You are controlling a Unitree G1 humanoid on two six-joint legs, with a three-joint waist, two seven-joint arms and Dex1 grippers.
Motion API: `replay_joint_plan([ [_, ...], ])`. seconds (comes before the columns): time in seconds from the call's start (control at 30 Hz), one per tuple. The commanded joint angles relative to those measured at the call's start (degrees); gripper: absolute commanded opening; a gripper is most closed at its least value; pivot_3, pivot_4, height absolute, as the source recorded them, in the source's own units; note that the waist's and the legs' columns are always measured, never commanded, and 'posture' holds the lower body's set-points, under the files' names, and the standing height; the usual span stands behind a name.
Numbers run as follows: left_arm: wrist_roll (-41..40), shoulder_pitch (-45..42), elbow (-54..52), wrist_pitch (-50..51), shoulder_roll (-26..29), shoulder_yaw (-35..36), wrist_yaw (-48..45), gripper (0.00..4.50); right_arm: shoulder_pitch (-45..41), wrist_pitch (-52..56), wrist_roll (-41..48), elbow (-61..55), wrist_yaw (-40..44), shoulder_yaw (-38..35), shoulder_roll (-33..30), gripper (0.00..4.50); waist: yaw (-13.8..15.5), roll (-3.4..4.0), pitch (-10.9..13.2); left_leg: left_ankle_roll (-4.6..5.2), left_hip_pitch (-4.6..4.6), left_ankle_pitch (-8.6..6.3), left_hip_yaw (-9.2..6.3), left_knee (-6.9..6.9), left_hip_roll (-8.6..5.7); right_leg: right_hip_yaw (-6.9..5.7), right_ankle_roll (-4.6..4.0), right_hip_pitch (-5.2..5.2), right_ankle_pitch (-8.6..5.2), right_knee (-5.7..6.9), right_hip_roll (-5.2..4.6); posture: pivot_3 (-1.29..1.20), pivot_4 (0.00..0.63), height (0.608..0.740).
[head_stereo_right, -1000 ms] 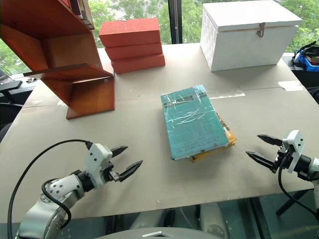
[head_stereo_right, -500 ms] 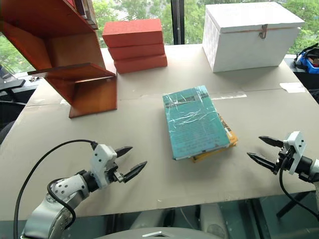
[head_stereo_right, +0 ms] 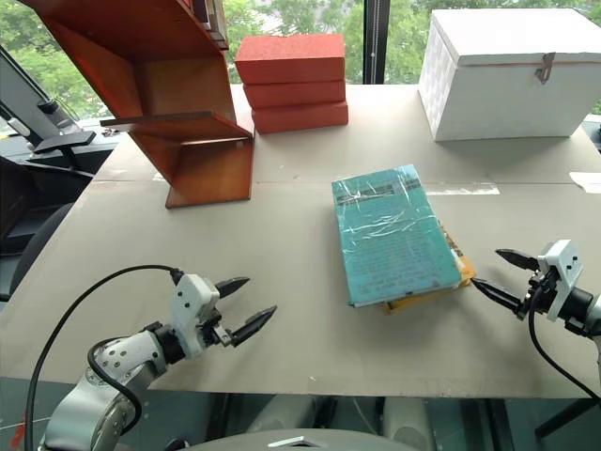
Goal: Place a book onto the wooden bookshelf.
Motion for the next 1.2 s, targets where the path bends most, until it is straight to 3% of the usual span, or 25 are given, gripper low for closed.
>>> replay_joint_plan([
  [0.03,-0.3,-1.7,0.2,-2.0,1.0,1.2,-1.4,4.45,-3.3,-0.5,-1.7,0.6,-4.9,-1.7,-0.8,4.50,-0.1,0.00,0.0,0.01,0.01,-0.01,0.06,0.00,0.01,0.04,0.00,-0.02,0.00,0.00,0.00,0.00,0.150,0.740],
  [0.27,-6.0,-7.3,0.4,0.5,3.6,3.6,-6.1,4.45,-9.2,2.5,-2.6,0.4,-7.9,-0.6,-1.1,4.50,-0.2,-0.01,0.0,0.01,-0.04,0.00,0.28,-0.02,0.08,0.21,0.00,-0.21,0.01,0.04,0.08,0.00,0.150,0.740],
  [0.37,-11.2,-9.8,-0.3,3.2,6.6,5.6,-10.3,4.50,-11.4,4.2,-1.9,-0.2,-8.3,-0.8,-1.0,3.13,-0.3,-0.02,0.0,0.01,-0.06,-0.01,0.30,-0.07,0.10,0.25,0.00,-0.27,0.01,0.03,0.10,0.00,0.150,0.740],
  [0.4,-12.0,-10.8,0.0,3.6,7.5,6.0,-11.4,4.50,-11.7,4.9,-1.8,-0.1,-7.6,-0.5,-1.4,2.93,-0.3,-0.03,0.0,0.01,-0.09,-0.01,0.31,-0.07,0.10,0.26,0.00,-0.30,0.01,0.03,0.10,0.00,0.150,0.740],
  [0.5,-14.0,-12.6,1.2,4.2,9.6,7.3,-13.9,4.50,-13.2,4.9,-2.5,1.1,-6.8,-0.5,-2.4,1.44,-0.3,-0.03,0.0,0.02,-0.13,-0.01,0.33,-0.08,0.10,0.28,-0.01,-0.36,0.01,0.02,0.10,0.00,0.150,0.740],
  [0.6,-16.8,-14.1,1.5,5.2,11.0,8.7,-16.8,4.50,-16.5,5.5,-2.7,1.9,-7.3,0.1,-2.2,0.25,-0.5,-0.02,0.0,0.03,-0.12,-0.02,0.41,-0.10,0.10,0.34,-0.01,-0.38,0.01,0.01,0.11,0.00,0.150,0.740],
  [0.63,-17.2,-14.6,1.8,5.2,11.3,8.8,-17.5,4.50,-17.3,5.5,-3.0,1.9,-7.2,0.8,-1.9,0.12,-0.5,-0.02,0.0,0.03,-0.12,-0.02,0.42,-0.10,0.10,0.36,-0.01,-0.40,0.01,0.01,0.11,0.00,0.150,0.740],
  [0.9,-19.9,-16.3,1.2,7.0,13.6,9.8,-20.2,4.50,-14.7,10.3,-1.3,-7.8,-1.8,7.5,-0.7,0.12,-0.4,-0.03,0.0,0.03,-0.13,-0.02,0.44,-0.26,0.18,0.41,-0.02,-0.46,0.01,-0.04,0.20,0.00,0.150,0.740],
  [1.2,-20.5,-17.0,0.1,8.5,13.6,9.6,-19.3,4.50,-10.0,18.2,4.5,-18.0,1.2,8.6,-0.9,0.12,-0.4,-0.05,0.1,0.03,-0.13,-0.03,0.43,-0.32,0.19,0.44,-0.01,-0.46,0.01,-0.10,0.24,0.00,0.150,0.740],
])
